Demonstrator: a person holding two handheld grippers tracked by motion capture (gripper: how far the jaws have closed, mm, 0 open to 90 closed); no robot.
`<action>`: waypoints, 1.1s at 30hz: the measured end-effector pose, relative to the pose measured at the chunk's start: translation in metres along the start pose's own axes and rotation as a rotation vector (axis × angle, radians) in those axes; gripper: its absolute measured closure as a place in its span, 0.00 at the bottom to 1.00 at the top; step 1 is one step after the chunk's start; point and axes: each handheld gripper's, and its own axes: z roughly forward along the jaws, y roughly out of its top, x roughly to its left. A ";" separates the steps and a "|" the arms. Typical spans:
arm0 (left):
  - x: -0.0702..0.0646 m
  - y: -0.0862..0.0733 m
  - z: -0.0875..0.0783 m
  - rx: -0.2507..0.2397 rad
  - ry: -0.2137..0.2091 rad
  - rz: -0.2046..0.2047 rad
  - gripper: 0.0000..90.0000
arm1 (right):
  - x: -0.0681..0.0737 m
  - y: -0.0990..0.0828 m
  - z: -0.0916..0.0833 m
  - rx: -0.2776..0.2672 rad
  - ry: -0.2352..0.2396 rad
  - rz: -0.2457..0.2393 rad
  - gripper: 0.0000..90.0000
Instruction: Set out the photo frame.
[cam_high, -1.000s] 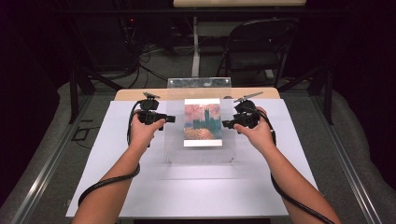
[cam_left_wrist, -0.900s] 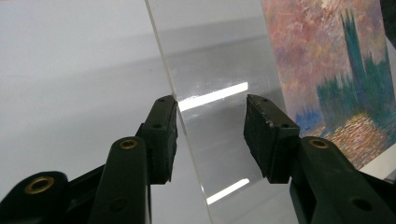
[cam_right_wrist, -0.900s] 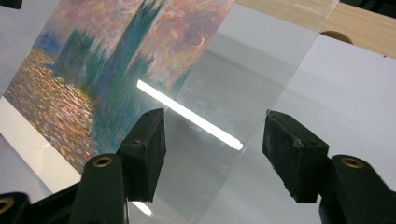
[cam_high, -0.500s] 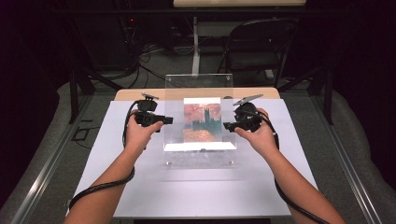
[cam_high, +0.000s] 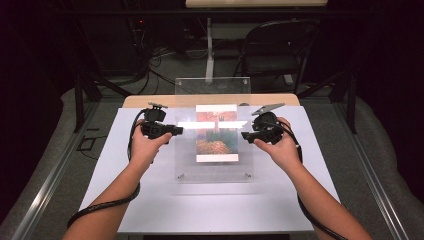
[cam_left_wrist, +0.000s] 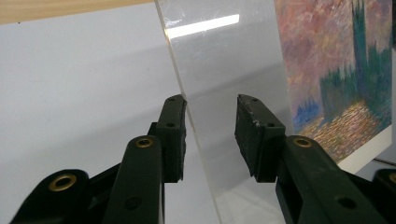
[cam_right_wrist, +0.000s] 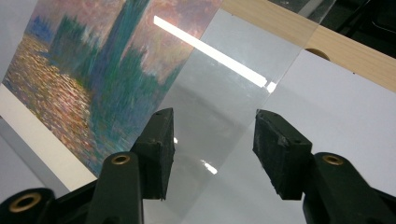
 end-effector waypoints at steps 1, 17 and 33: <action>0.000 -0.001 -0.001 -0.002 -0.001 -0.003 0.72 | 0.000 0.000 -0.001 -0.003 -0.002 -0.002 0.55; -0.008 -0.017 -0.024 -0.049 -0.026 0.043 0.80 | 0.010 -0.010 -0.025 -0.055 -0.016 -0.030 0.68; -0.016 -0.037 -0.048 -0.073 -0.075 0.072 0.85 | 0.020 -0.026 -0.053 -0.102 0.015 -0.041 0.82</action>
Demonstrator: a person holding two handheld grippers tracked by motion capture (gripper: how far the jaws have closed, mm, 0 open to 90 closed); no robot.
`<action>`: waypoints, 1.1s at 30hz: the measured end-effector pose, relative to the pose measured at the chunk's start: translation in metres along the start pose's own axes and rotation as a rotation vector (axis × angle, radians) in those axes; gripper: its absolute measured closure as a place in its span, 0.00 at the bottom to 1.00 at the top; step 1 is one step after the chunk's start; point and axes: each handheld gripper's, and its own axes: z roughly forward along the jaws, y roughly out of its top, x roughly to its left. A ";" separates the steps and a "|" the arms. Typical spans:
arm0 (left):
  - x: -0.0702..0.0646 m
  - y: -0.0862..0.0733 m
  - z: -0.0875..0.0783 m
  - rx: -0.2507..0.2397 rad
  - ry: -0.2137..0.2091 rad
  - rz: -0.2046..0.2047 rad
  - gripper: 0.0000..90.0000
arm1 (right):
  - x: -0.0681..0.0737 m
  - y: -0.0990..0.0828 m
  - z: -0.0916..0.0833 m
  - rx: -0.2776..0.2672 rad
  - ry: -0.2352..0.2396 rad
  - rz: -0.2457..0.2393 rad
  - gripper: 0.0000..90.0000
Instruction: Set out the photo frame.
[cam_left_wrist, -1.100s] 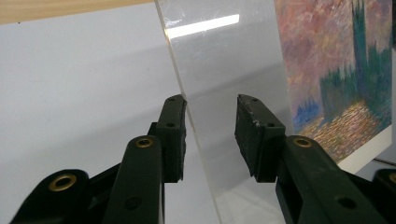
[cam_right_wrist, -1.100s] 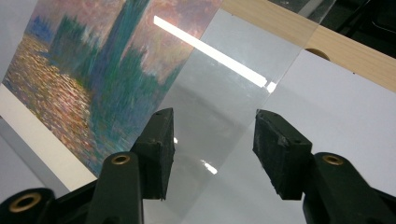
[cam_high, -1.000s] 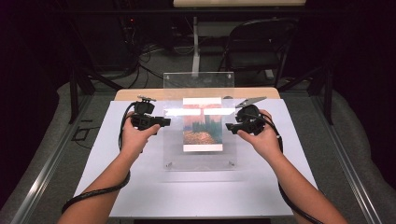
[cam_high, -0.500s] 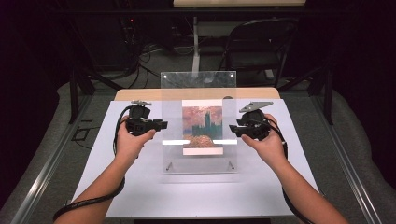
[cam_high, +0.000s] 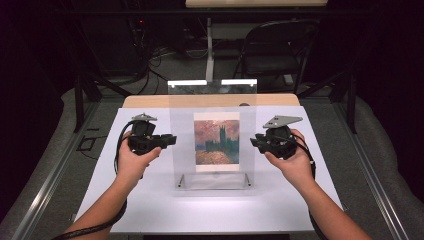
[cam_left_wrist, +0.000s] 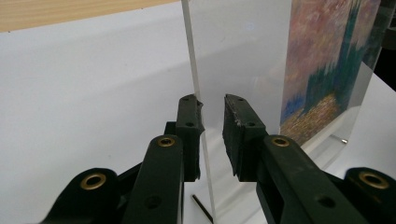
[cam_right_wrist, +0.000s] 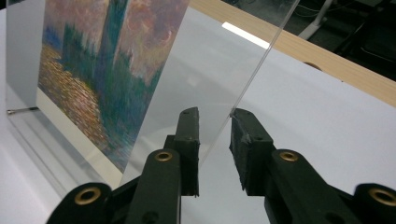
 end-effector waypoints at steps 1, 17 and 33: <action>-0.001 0.000 -0.001 0.001 -0.003 0.001 0.85 | 0.000 0.000 -0.001 0.000 0.007 0.005 0.83; -0.011 -0.017 -0.018 0.007 -0.049 0.020 0.85 | 0.009 -0.009 -0.017 0.003 0.070 -0.002 0.83; -0.018 -0.036 -0.023 0.002 -0.105 0.041 0.79 | 0.020 -0.021 -0.030 -0.018 0.108 0.000 0.82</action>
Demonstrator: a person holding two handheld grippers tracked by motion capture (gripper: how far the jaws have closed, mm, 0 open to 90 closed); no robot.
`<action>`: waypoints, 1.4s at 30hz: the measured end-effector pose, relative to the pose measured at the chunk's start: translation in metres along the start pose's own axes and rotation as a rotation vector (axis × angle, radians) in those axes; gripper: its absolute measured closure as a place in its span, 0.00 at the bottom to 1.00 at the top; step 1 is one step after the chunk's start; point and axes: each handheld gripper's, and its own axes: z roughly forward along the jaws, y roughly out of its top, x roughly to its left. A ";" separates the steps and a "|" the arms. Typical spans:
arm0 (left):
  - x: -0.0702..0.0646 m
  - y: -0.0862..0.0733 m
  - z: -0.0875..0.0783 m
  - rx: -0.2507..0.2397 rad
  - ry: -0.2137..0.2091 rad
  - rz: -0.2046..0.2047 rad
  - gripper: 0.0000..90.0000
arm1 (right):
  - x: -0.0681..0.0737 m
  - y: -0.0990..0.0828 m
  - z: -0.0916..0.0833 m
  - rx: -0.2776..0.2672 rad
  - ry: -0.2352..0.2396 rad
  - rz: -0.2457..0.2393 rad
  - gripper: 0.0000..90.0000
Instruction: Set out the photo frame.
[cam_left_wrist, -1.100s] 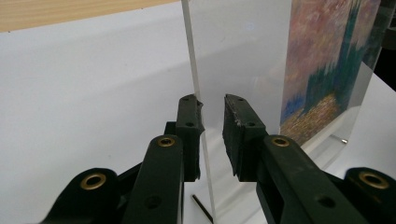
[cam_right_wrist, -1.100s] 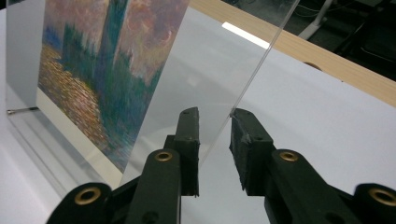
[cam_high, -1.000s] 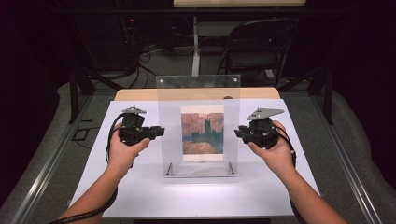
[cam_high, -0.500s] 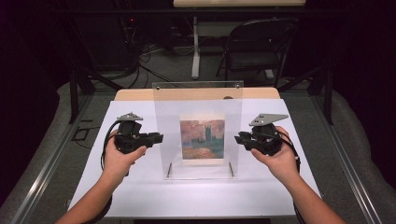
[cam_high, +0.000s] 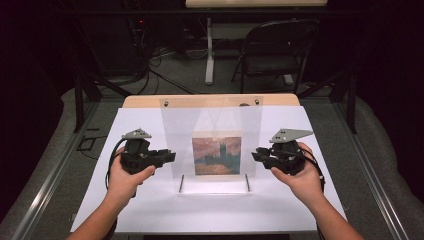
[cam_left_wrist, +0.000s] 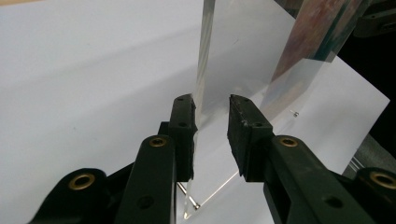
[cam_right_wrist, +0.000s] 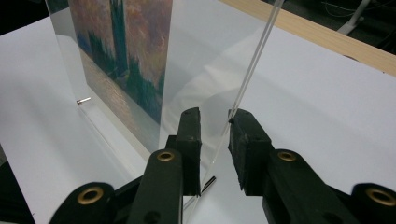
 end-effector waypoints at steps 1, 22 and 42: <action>0.000 -0.001 0.000 0.007 -0.008 0.004 0.78 | 0.001 -0.001 -0.001 0.001 0.004 0.003 0.82; -0.003 -0.009 -0.001 -0.005 -0.035 0.005 0.75 | 0.002 -0.008 -0.001 -0.026 0.060 0.019 0.76; -0.003 -0.033 0.000 -0.049 -0.009 0.039 0.47 | 0.000 -0.033 0.004 -0.057 0.072 0.059 0.47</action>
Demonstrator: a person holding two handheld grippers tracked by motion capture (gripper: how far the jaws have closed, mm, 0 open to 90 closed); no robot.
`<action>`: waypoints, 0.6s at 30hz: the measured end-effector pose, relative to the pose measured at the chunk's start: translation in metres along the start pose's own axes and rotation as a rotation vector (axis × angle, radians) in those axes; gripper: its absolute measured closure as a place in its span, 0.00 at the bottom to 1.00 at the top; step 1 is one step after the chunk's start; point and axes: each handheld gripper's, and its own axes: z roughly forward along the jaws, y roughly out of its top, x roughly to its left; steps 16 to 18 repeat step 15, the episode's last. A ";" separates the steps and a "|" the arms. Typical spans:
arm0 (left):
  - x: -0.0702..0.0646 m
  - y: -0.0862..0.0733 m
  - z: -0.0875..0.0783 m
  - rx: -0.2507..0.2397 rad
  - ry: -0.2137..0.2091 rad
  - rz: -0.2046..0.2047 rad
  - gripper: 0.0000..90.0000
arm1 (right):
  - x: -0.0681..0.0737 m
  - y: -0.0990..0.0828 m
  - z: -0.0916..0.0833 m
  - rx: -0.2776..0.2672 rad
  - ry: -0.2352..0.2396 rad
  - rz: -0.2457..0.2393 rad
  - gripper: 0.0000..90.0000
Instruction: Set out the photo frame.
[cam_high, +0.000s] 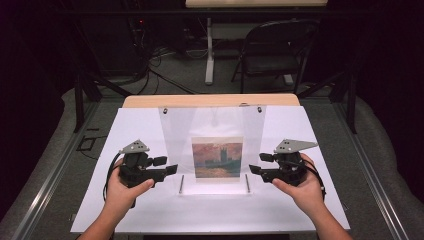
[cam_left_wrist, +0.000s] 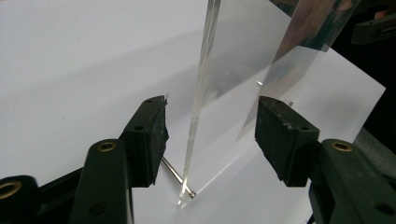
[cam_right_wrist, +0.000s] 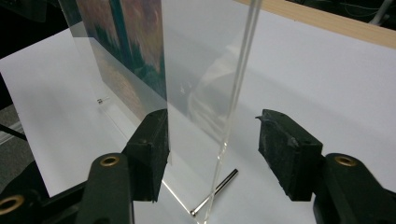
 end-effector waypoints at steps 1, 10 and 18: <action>0.000 -0.003 0.000 -0.001 0.007 0.011 0.47 | 0.000 -0.003 0.000 -0.003 -0.003 0.003 0.46; 0.012 -0.040 0.007 -0.013 0.041 -0.018 0.43 | -0.010 -0.036 0.002 0.009 -0.036 0.040 0.45; 0.022 -0.057 0.008 -0.035 0.075 -0.027 0.43 | -0.016 -0.049 0.001 0.011 -0.095 0.036 0.44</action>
